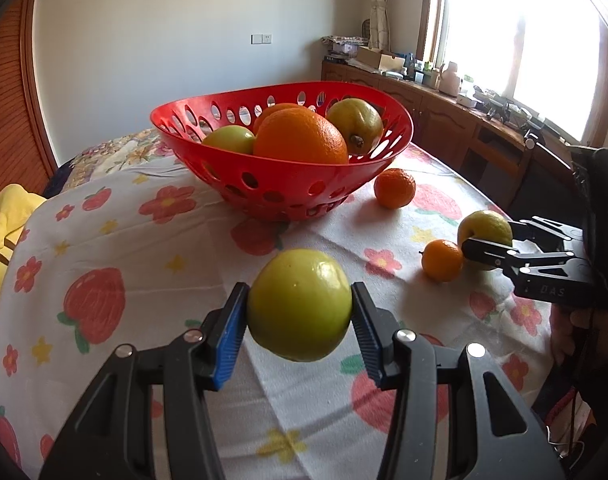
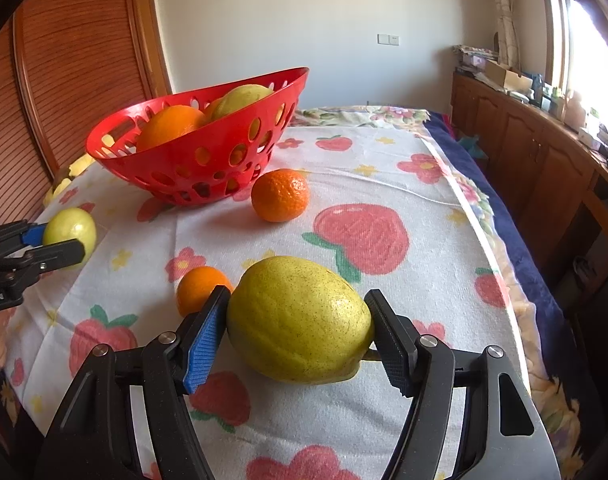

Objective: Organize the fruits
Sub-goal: 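Lift the pomelo with the right tool while the left tool carries its green fruit toward the basket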

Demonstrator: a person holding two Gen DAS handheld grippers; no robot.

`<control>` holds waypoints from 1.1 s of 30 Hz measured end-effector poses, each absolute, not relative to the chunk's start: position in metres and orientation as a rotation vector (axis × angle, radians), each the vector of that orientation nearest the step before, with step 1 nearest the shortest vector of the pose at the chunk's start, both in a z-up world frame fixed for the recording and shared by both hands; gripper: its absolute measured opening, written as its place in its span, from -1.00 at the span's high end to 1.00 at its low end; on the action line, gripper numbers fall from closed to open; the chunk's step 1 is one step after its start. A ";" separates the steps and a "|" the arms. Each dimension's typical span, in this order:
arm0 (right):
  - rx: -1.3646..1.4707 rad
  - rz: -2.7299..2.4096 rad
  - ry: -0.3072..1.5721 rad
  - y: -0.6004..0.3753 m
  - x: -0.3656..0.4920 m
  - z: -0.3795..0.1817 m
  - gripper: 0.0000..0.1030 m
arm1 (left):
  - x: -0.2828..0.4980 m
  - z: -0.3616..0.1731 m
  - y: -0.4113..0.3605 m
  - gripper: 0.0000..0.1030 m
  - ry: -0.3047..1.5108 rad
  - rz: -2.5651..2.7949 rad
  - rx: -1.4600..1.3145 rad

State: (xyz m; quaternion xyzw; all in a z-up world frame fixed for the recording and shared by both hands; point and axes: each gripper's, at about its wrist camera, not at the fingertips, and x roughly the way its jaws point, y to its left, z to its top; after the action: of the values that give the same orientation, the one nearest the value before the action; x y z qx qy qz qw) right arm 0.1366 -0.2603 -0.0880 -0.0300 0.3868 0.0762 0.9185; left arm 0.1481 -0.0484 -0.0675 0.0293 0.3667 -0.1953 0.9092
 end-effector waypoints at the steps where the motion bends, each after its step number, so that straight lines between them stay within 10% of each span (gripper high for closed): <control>1: -0.062 0.159 0.796 -0.261 0.137 -0.088 -0.37 | 0.146 -0.066 -0.047 0.05 0.751 -0.403 0.058; 33: -0.094 0.196 0.710 -0.266 0.146 -0.037 -0.37 | 0.171 0.019 -0.042 0.05 0.568 -0.419 0.038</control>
State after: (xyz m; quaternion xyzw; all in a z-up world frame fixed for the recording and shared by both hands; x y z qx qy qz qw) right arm 0.1461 -0.2657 -0.0368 -0.0460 0.3471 0.0956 0.9318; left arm 0.1710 -0.0418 0.0189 0.0186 0.2781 -0.2050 0.9383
